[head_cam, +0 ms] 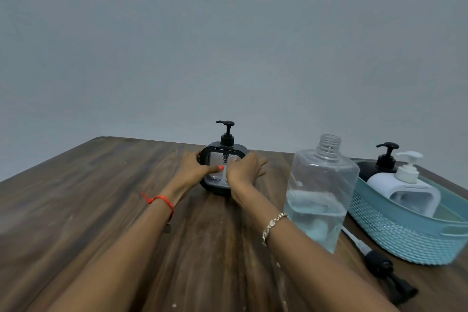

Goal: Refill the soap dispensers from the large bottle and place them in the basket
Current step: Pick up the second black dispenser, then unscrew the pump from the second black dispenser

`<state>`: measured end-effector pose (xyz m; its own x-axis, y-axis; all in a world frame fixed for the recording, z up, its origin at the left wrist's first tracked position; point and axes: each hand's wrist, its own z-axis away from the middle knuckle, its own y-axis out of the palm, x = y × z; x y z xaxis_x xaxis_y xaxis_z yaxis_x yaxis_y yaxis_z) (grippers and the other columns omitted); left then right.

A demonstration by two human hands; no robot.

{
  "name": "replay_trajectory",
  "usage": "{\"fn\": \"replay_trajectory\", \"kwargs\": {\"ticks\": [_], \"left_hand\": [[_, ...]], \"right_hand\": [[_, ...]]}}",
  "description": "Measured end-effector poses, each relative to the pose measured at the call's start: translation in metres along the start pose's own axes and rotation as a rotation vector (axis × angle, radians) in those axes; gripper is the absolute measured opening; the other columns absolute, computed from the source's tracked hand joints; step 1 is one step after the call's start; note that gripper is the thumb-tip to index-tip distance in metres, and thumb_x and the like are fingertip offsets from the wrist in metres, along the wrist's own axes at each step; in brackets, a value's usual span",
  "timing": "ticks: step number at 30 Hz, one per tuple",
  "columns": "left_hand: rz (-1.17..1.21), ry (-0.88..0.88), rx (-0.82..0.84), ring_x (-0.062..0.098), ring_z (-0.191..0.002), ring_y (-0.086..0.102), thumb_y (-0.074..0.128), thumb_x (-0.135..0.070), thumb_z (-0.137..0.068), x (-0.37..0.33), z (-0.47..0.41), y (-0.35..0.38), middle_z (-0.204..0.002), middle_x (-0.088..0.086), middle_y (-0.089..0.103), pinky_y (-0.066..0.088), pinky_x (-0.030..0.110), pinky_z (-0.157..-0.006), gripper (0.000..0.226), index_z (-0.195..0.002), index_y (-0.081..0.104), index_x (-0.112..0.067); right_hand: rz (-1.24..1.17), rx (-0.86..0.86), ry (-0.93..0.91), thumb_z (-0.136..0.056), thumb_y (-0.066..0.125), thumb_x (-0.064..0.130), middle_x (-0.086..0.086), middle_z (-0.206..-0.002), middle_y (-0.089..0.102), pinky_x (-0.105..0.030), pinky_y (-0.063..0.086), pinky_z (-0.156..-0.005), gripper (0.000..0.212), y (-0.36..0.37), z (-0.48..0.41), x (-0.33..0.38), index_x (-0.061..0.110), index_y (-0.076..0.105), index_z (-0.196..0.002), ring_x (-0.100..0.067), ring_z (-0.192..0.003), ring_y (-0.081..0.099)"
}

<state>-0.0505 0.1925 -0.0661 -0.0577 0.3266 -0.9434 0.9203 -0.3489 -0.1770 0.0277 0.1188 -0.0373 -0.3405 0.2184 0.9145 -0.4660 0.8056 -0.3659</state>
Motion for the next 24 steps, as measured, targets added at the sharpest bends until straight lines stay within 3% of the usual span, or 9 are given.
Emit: {"fn": "replay_trajectory", "kwargs": {"ticks": [2,4,7,10,13,16,18,21,24], "left_hand": [[0.029,-0.024,-0.018,0.003,-0.075,0.055,0.081,-0.006,-0.067,-0.003,0.012,-0.005,-0.085,-0.006,0.056,0.048,0.013,-0.058,0.043,-0.094,0.049,-0.014],[0.074,-0.054,-0.010,0.014,-0.083,0.060,0.084,-0.007,-0.064,-0.007,0.024,-0.011,-0.093,0.001,0.057,0.053,0.028,-0.072,0.050,-0.096,0.046,-0.012],[0.161,-0.078,0.015,0.024,-0.092,0.061,0.088,-0.005,-0.055,-0.013,0.041,-0.022,-0.102,0.008,0.058,0.053,0.043,-0.086,0.061,-0.096,0.043,-0.013],[0.238,-0.075,0.024,0.021,-0.085,0.063,0.084,0.007,-0.055,-0.021,0.058,-0.028,-0.095,0.006,0.060,0.054,0.039,-0.082,0.067,-0.104,0.042,-0.012],[0.313,-0.053,0.056,0.021,-0.080,0.065,0.074,0.016,-0.061,-0.027,0.073,-0.030,-0.094,0.009,0.066,0.057,0.030,-0.071,0.065,-0.115,0.048,-0.008],[0.291,-0.016,0.092,0.022,-0.071,0.068,0.073,0.015,-0.061,-0.033,0.089,-0.027,-0.076,0.007,0.072,0.058,0.025,-0.060,0.043,-0.099,0.062,0.000],[0.265,0.004,0.105,0.015,-0.064,0.070,0.076,0.014,-0.060,-0.037,0.099,-0.024,-0.066,-0.001,0.072,0.055,0.021,-0.055,0.037,-0.088,0.064,-0.007],[0.263,0.001,0.105,0.017,-0.070,0.070,0.080,0.010,-0.057,-0.043,0.111,-0.022,-0.074,0.001,0.073,0.056,0.026,-0.062,0.040,-0.087,0.065,-0.012],[0.276,0.009,0.120,0.016,-0.073,0.071,0.081,0.007,-0.055,-0.050,0.124,-0.023,-0.077,0.001,0.075,0.056,0.023,-0.061,0.042,-0.090,0.067,-0.013]], "right_hand": [[0.017,0.008,-0.055,-0.093,0.050,0.010,-0.013,-0.130,0.033,-0.038,0.037,-0.088,0.015,-0.009,0.015,0.001,0.001,0.052,-0.104,-0.032,-0.117,0.037],[0.029,0.030,-0.118,-0.094,0.047,0.012,-0.011,-0.129,0.033,-0.033,0.033,-0.087,0.017,-0.020,0.031,0.001,0.002,0.053,-0.106,-0.031,-0.116,0.039],[0.046,0.089,-0.209,-0.094,0.045,0.012,-0.011,-0.128,0.035,-0.020,0.024,-0.073,0.015,-0.038,0.051,-0.001,0.004,0.052,-0.105,-0.028,-0.113,0.041],[0.113,0.182,-0.266,-0.092,0.047,0.016,-0.012,-0.127,0.033,-0.028,0.032,-0.077,0.017,-0.054,0.067,-0.002,0.005,0.047,-0.104,-0.030,-0.111,0.043],[0.174,0.241,-0.327,-0.089,0.050,0.035,-0.010,-0.127,0.036,-0.034,0.038,-0.085,0.037,-0.066,0.075,-0.001,0.007,0.048,-0.112,-0.029,-0.117,0.041],[0.183,0.179,-0.447,-0.087,0.052,0.046,-0.007,-0.123,0.042,-0.040,0.037,-0.099,0.047,-0.077,0.080,0.003,0.011,0.052,-0.118,-0.025,-0.120,0.037],[0.144,0.150,-0.516,-0.085,0.057,0.045,-0.003,-0.114,0.046,-0.038,0.036,-0.098,0.045,-0.082,0.082,0.008,0.011,0.056,-0.114,-0.023,-0.116,0.040],[0.075,0.157,-0.526,-0.078,0.067,0.045,0.005,-0.093,0.044,-0.035,0.038,-0.090,0.033,-0.092,0.086,0.012,0.015,0.060,-0.088,-0.019,-0.106,0.043],[0.035,0.208,-0.518,-0.073,0.072,0.045,0.002,-0.095,0.050,-0.036,0.041,-0.089,0.039,-0.101,0.089,0.014,0.012,0.059,-0.090,-0.019,-0.105,0.044]]}}
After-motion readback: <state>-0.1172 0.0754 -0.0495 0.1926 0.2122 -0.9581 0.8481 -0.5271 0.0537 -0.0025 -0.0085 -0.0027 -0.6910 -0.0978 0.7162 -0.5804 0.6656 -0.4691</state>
